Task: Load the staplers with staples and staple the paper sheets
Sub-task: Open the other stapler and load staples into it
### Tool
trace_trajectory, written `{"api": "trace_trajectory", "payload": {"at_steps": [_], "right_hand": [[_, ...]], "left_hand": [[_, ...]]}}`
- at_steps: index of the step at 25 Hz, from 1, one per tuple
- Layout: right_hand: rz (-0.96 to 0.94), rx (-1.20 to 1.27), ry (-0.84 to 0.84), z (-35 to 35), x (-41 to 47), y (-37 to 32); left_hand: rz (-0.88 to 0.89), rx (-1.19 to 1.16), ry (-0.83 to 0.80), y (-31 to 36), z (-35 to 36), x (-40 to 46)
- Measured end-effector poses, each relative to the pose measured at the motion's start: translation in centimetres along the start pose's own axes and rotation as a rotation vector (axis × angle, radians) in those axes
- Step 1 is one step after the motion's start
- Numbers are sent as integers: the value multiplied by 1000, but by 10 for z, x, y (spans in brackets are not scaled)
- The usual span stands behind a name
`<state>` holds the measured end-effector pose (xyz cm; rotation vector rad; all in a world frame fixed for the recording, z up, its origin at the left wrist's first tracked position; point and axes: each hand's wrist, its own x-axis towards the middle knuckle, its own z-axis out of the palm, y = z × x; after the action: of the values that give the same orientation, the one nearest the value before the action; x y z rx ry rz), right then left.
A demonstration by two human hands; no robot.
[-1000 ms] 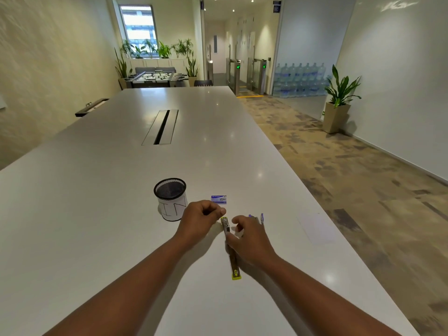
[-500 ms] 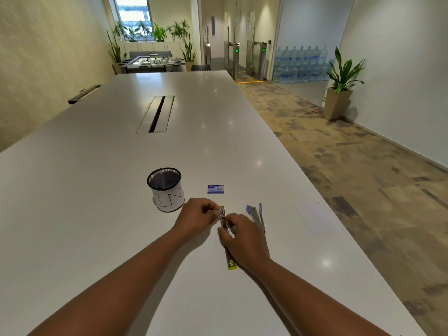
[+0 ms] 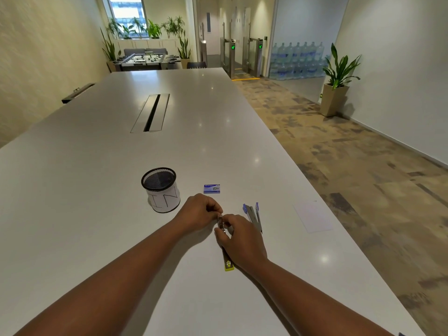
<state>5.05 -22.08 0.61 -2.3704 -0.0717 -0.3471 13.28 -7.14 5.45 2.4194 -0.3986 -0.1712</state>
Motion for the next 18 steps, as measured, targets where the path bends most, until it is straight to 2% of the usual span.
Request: {"api": "trace_trajectory", "payload": {"at_steps": [9,18], "right_hand": [[14,20,2,3,1,2],[17,22,1,1,1,1]], "left_hand": [[-6,17,-73,0,-5,6],[-121,-152,-78,0,-5,4]]}}
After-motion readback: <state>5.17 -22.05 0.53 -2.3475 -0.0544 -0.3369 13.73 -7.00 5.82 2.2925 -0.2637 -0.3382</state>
